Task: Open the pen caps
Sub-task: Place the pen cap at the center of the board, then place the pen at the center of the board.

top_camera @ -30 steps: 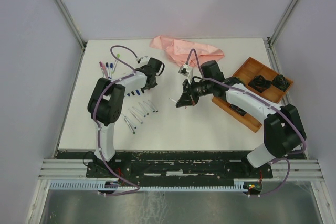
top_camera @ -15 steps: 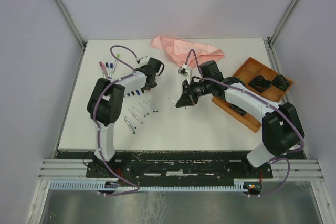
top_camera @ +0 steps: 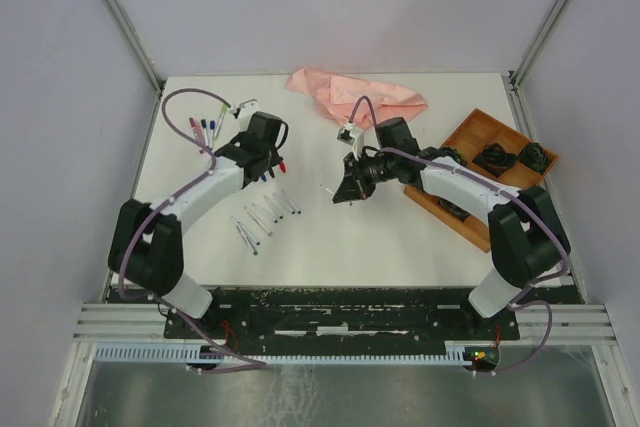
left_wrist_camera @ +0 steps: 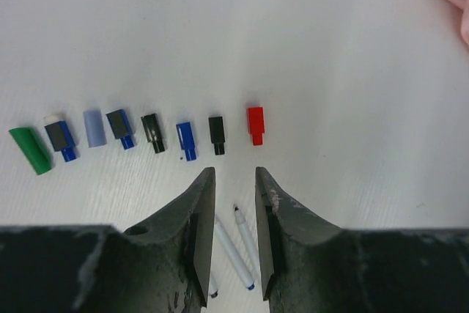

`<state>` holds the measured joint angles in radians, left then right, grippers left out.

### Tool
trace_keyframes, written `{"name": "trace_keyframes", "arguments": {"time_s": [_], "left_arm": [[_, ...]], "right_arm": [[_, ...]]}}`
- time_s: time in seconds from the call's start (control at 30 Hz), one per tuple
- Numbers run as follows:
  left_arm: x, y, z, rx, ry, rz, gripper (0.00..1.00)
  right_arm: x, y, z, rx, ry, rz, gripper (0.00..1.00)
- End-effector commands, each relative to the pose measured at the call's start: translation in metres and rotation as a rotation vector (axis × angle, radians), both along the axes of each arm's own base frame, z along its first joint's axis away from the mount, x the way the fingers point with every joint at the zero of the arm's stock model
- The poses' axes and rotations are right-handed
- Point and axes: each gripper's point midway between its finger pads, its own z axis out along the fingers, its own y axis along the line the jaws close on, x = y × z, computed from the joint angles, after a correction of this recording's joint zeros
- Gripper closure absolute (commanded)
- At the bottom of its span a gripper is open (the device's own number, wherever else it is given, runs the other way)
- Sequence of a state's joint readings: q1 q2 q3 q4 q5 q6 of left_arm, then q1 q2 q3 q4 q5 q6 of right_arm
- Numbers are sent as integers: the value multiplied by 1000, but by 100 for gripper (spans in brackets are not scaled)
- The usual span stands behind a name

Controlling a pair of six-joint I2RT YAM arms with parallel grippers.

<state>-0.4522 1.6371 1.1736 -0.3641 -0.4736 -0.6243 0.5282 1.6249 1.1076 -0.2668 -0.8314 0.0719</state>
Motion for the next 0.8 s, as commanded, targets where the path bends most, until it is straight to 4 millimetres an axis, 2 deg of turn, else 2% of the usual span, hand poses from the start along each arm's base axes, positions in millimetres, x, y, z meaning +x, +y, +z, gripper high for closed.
{"name": "trace_keyframes", "arguments": {"time_s": [0.0, 0.23, 0.4, 0.47, 0.57, 0.77], "left_arm": [[-21, 1, 27, -36, -101, -93, 66], [-76, 5, 54, -138, -273, -238, 64], [-109, 16, 88, -207, -437, -266, 40], [-120, 22, 97, -228, -487, -260, 36], [-134, 29, 98, -258, -515, -240, 31], [-150, 38, 101, -294, -550, -214, 31]], "right_arm": [[21, 9, -11, -34, -37, -94, 100], [33, 30, -41, -195, -49, -228, 100], [49, 46, -59, -305, -59, -340, 100], [59, 55, -64, -314, -68, -363, 100], [72, 70, -75, -333, -42, -385, 98], [84, 86, -101, -384, -21, -393, 93]]}}
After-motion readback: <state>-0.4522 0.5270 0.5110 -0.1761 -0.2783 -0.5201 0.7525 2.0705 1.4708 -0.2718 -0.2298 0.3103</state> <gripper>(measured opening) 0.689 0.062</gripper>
